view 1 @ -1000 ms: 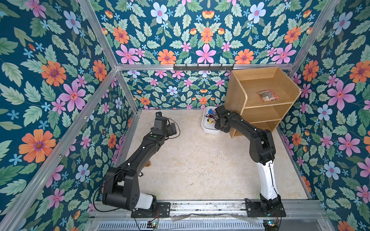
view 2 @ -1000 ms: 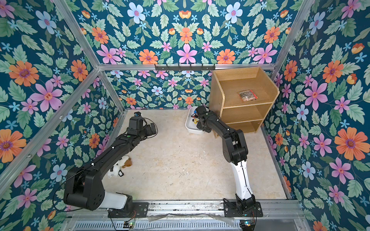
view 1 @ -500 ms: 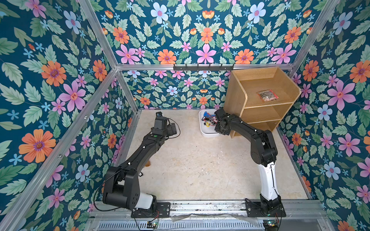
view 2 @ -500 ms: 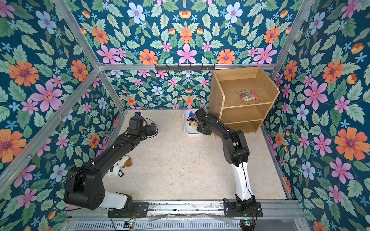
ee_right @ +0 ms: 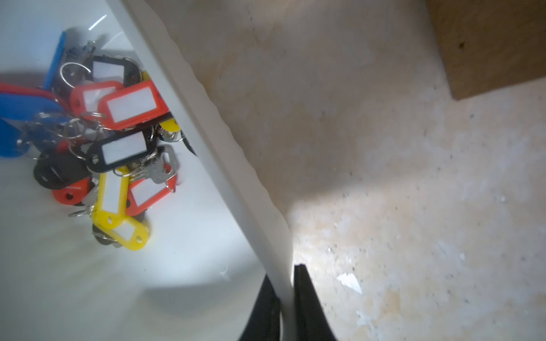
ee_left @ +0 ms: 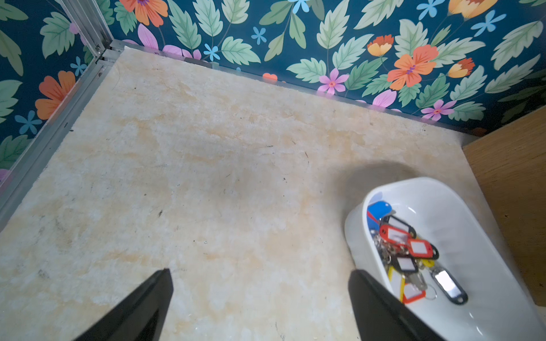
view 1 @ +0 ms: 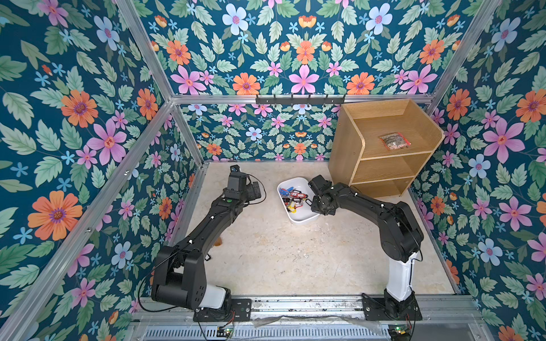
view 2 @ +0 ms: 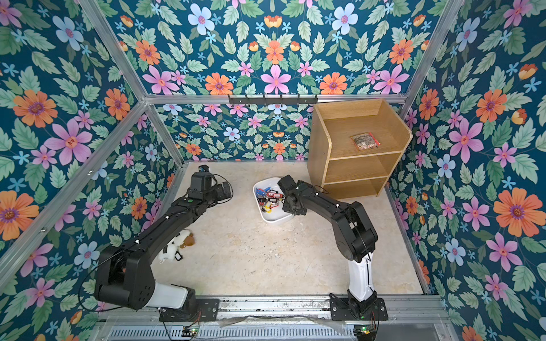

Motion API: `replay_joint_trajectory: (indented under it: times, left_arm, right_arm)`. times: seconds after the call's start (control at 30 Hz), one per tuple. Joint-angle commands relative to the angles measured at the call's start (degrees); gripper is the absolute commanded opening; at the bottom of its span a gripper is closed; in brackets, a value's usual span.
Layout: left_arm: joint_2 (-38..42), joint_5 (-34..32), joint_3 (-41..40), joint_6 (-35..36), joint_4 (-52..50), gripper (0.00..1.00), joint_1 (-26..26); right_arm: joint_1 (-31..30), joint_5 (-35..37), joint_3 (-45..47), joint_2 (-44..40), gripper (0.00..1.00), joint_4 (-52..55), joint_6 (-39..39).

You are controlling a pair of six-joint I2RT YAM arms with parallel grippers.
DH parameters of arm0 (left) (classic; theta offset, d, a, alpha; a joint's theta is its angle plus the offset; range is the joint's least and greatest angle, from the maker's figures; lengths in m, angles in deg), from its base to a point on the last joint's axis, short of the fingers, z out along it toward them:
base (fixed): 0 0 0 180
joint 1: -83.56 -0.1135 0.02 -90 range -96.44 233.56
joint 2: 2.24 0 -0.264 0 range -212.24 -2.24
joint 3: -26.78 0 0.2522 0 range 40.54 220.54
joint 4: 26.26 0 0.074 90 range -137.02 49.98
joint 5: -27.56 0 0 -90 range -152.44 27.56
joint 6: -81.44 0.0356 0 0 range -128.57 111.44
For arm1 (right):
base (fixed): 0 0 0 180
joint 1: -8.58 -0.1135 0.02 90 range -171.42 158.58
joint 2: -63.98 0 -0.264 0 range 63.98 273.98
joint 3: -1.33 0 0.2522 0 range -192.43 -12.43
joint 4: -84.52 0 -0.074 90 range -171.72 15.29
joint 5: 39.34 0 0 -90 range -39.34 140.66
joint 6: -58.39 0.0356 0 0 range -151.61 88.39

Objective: Take the keys out of the storage box
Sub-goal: Move the storage box to the center of the board.

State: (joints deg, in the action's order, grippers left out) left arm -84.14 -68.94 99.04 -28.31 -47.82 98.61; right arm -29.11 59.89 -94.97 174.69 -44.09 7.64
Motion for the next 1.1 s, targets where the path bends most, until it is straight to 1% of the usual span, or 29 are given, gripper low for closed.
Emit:
replay_joint_trajectory:
  times: [0.0,0.03,0.07,0.1,0.2,0.23,0.3,0.37,0.43,0.5,0.57,0.67,0.77,0.87,0.97,1.03,1.07]
  left_arm:
    - [0.0,0.46,0.28,-0.47,-1.26,0.99,0.09]
    - [0.04,0.44,0.23,-0.47,-1.28,0.99,0.07]
    - [0.02,0.2,0.21,-0.48,-1.34,0.99,0.31]
    - [0.0,-0.01,0.21,-0.39,-1.43,0.99,0.41]
    - [-0.11,-1.09,0.13,0.17,-1.76,0.99,1.15]
    - [-0.15,-1.61,0.16,0.44,-1.91,0.99,1.43]
    - [-0.18,-2.34,0.11,0.84,-2.14,0.99,2.02]
    - [-0.25,-2.85,0.04,1.2,-2.23,0.99,2.43]
    - [-0.31,-2.99,0.09,1.37,-2.23,0.99,2.66]
    - [-0.2,-3.16,0.2,1.44,-2.67,0.99,2.8]
    - [0.38,-3.04,0.33,1.36,-4.1,0.99,3.05]
    - [2.9,-1.31,-0.57,-0.39,-6.49,0.99,3.13]
    - [6.46,1.83,-2.91,-2.27,-8.35,0.99,3.15]
    - [9.3,3.22,-5.32,-2.88,-10.32,0.99,3.23]
    - [11.33,2.48,-7.36,-2.84,-11.95,0.99,3.48]
    - [12.05,2.43,-7.61,-2.5,-12.7,0.99,3.58]
    - [12.2,2.48,-7.6,-2.4,-12.8,0.99,3.58]
  right_arm:
    - [-2.58,-0.32,5.54,-3.65,0.0,2.24,1.95]
    - [-3.79,-0.68,7.56,-4.98,0.02,2.16,2.74]
    - [-4.89,-1.05,9.14,-6.08,0.07,2.05,3.67]
    - [-6.38,-1.3,11.1,-7.23,0.17,1.93,4.79]
    - [-11.67,-2.07,15.74,-10.11,0.52,2.26,7.7]
    - [-13.61,-2.38,17.03,-11.13,0.59,2.52,8.85]
    - [-17.75,-3.06,18.69,-12.92,0.66,3.33,11.06]
    - [-21.22,-2.69,18.76,-15.12,0.69,5.43,12.78]
    - [-22.97,-1.68,17.64,-18.49,0.69,7.81,13.4]
    - [-23.11,-0.37,15.58,-21.32,0.68,10.36,13.23]
    - [-22.59,3.25,11.99,-23.39,0.69,13.85,11.68]
    - [-18.75,5.04,8.45,-24.05,0.7,16.88,7.19]
    - [-13.28,2.8,8.84,-23.32,0.68,14.78,1.49]
    - [-8.8,-0.6,9.24,-21.21,0.67,11.48,-3.15]
    - [-6.58,-3.86,8.41,-18.12,0.65,8.4,-6.66]
    - [-6.4,-4.98,6.95,-16.26,0.65,7.7,-8.38]
    - [-6.4,-5.67,5.9,-13.2,0.64,7.59,-9.14]
